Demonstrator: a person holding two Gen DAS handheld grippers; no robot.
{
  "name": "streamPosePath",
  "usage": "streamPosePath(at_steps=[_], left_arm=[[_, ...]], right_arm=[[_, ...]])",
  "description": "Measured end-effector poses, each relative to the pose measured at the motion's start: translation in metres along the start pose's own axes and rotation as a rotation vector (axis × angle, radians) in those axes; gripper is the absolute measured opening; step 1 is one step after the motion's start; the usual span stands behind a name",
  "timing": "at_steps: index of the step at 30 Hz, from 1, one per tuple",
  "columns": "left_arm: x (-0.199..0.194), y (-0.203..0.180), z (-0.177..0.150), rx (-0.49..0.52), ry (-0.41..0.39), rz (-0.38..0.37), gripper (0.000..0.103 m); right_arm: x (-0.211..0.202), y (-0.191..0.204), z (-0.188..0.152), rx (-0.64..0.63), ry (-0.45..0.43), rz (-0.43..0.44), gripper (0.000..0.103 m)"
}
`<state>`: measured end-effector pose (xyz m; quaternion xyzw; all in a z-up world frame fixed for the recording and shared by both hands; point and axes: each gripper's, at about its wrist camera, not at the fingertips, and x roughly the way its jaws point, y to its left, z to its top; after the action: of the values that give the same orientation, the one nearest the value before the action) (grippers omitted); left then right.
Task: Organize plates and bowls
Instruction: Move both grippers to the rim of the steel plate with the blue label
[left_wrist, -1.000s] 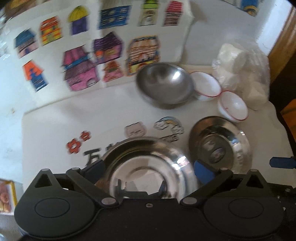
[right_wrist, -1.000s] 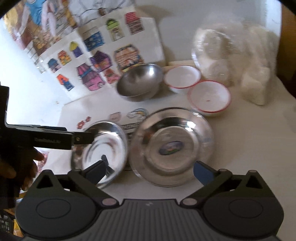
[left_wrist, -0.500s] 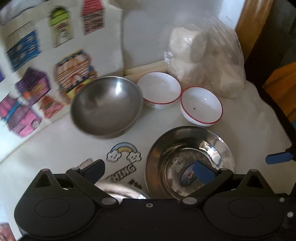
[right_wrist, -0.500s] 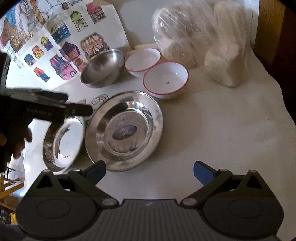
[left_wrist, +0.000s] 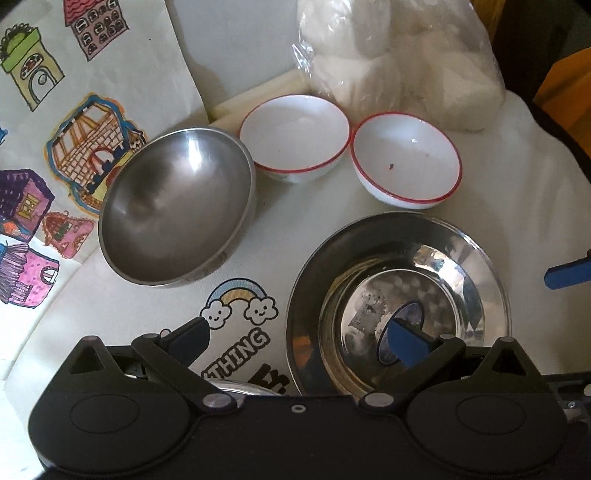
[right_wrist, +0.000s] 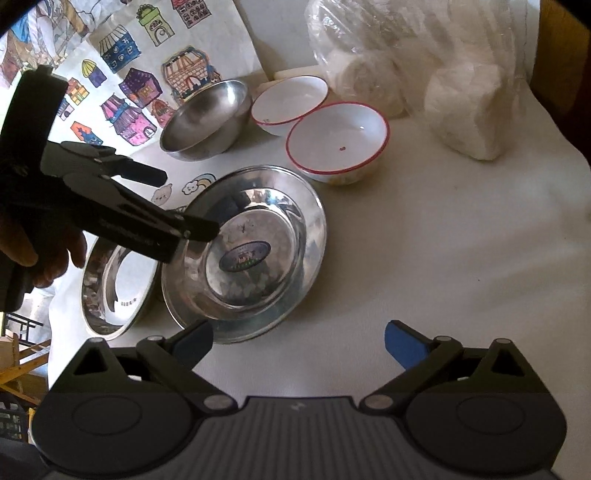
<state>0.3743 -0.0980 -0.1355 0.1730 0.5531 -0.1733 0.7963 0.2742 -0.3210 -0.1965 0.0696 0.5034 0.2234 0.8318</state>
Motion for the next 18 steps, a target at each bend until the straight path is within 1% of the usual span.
streamPosePath(at_steps=[7,13,16,18], left_arm=[[0.001,-0.008,0.002,0.028,0.009,0.012,0.1],[0.0,-0.008,0.002,0.01,0.015,0.0,0.088],[0.004,-0.006,0.002,0.002,0.03,0.013,0.081],[0.007,-0.003,0.002,-0.014,0.04,0.01,0.077]], right_arm=[[0.01,0.004,0.004,-0.015,0.021,0.025,0.086],[0.015,0.008,0.006,-0.02,0.035,0.035,0.073],[0.018,0.007,0.006,-0.011,0.041,0.035,0.065],[0.019,0.005,0.006,-0.002,0.041,0.036,0.058]])
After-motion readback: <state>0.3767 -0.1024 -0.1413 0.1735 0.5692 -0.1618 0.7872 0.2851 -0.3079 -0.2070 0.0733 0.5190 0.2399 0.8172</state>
